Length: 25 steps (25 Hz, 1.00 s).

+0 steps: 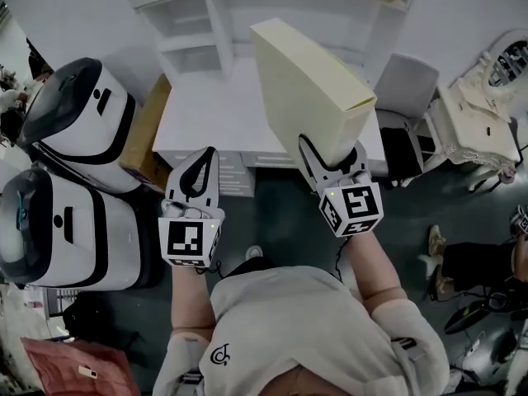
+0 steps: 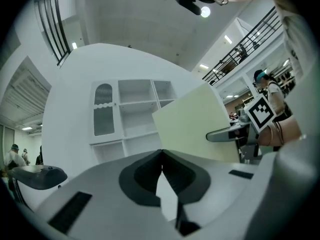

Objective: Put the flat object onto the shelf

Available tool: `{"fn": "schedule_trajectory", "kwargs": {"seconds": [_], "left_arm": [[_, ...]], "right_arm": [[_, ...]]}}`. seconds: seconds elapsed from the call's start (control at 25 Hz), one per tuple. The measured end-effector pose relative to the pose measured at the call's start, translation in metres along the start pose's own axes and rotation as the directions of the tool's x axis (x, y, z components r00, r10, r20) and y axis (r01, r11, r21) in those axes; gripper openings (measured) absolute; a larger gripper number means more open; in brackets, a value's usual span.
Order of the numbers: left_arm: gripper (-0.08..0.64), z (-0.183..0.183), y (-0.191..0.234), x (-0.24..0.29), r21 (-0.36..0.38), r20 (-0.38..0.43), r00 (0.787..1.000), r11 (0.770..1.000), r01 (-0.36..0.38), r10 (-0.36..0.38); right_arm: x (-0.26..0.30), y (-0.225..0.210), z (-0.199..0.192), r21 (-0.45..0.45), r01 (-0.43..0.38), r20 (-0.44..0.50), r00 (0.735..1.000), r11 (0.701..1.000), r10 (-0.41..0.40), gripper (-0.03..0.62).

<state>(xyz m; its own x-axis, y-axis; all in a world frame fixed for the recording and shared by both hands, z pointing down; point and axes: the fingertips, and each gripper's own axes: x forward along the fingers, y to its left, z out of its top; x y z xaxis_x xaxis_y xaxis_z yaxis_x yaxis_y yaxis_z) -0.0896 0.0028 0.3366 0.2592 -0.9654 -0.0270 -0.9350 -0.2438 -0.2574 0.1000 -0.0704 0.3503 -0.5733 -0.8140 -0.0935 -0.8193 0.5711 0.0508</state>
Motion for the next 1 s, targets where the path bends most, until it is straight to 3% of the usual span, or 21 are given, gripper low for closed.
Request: {"fn": "schedule_trajectory", "kwargs": {"seconds": [0.32, 0.52, 1.0], "left_arm": [[0.014, 0.002, 0.083, 0.054, 0.032, 0.050, 0.993, 0.994, 0.103, -0.105], [0.014, -0.003, 0.110, 0.081, 0.018, 0.077, 0.987, 0.990, 0.140, -0.141], [0.014, -0.012, 0.148, 0.146, 0.015, 0.074, 0.991, 0.994, 0.109, -0.110]], "right_arm": [[0.085, 0.005, 0.026, -0.076, 0.124, 0.025, 0.992, 0.989, -0.123, 0.281], [0.121, 0.001, 0.044, -0.147, 0.173, 0.044, 0.985, 0.974, -0.168, 0.281], [0.212, -0.045, 0.085, -0.394, 0.216, 0.062, 0.976, 0.893, -0.209, 0.282]]}}
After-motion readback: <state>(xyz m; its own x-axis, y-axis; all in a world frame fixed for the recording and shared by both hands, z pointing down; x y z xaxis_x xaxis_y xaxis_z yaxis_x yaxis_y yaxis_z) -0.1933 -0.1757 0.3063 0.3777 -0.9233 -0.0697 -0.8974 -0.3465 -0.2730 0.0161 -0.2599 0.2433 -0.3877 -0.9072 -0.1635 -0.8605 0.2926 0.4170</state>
